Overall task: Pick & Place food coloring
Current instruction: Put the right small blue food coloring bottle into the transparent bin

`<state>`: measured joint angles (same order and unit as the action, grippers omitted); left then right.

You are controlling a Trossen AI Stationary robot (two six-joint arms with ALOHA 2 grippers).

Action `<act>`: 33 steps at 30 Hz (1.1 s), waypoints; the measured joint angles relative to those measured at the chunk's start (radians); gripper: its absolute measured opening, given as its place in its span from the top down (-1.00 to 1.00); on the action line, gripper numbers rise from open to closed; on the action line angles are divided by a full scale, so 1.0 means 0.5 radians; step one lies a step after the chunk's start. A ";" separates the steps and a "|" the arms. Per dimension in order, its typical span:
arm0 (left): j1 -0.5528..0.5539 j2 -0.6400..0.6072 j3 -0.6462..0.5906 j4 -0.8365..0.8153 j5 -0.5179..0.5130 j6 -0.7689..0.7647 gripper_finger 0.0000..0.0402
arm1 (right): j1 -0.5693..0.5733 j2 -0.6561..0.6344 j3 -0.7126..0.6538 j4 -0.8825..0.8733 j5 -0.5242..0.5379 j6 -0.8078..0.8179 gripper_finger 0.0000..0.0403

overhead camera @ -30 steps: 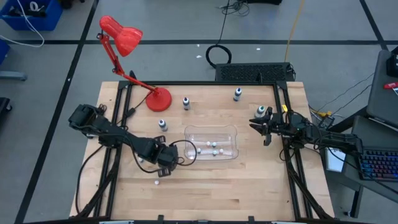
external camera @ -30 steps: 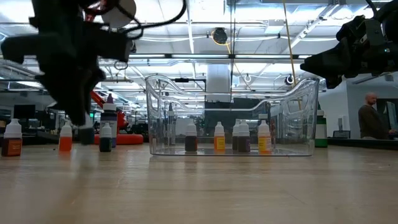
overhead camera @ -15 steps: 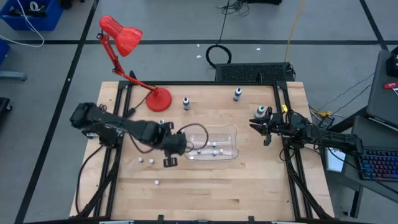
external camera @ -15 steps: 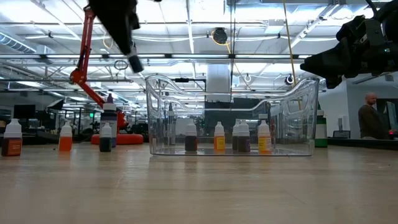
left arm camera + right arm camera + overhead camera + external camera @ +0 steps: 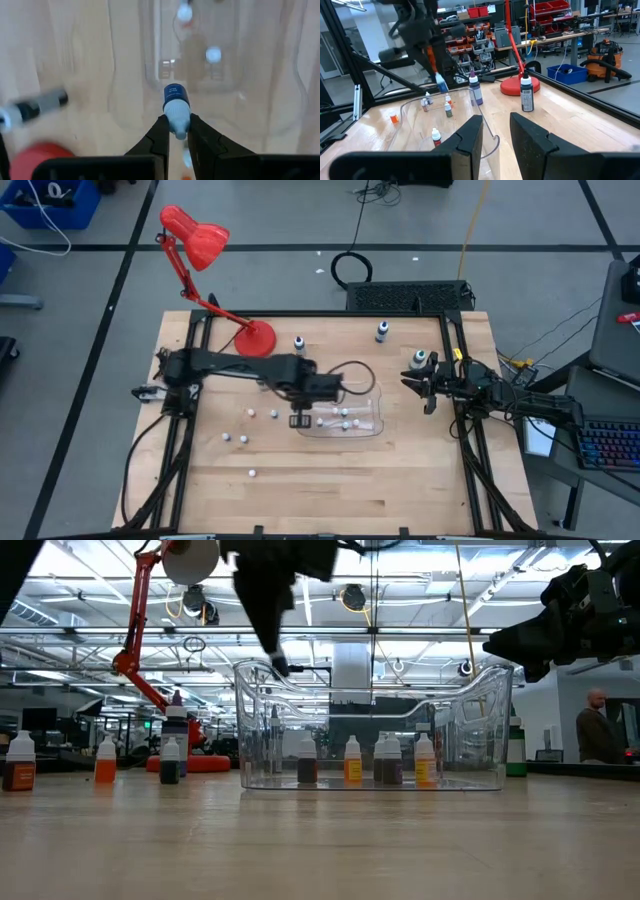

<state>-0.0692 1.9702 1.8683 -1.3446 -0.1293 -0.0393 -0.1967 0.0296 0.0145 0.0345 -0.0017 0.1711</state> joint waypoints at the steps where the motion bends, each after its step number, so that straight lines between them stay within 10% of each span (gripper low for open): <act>1: 0.005 0.063 0.075 -0.029 0.000 0.046 0.76 | 0.000 0.000 0.000 -0.001 -0.001 0.000 0.56; 8: 0.027 0.321 0.272 -0.050 0.005 0.226 0.76 | 0.000 0.000 0.000 0.000 0.000 0.000 0.56; 33: 0.099 0.369 -0.227 0.232 0.241 0.112 0.76 | 0.000 -0.001 0.000 0.000 0.000 0.000 0.56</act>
<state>-0.0196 2.1549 1.7547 -1.2285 -0.0086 0.0168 -0.1967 0.0292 0.0143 0.0345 -0.0018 0.1711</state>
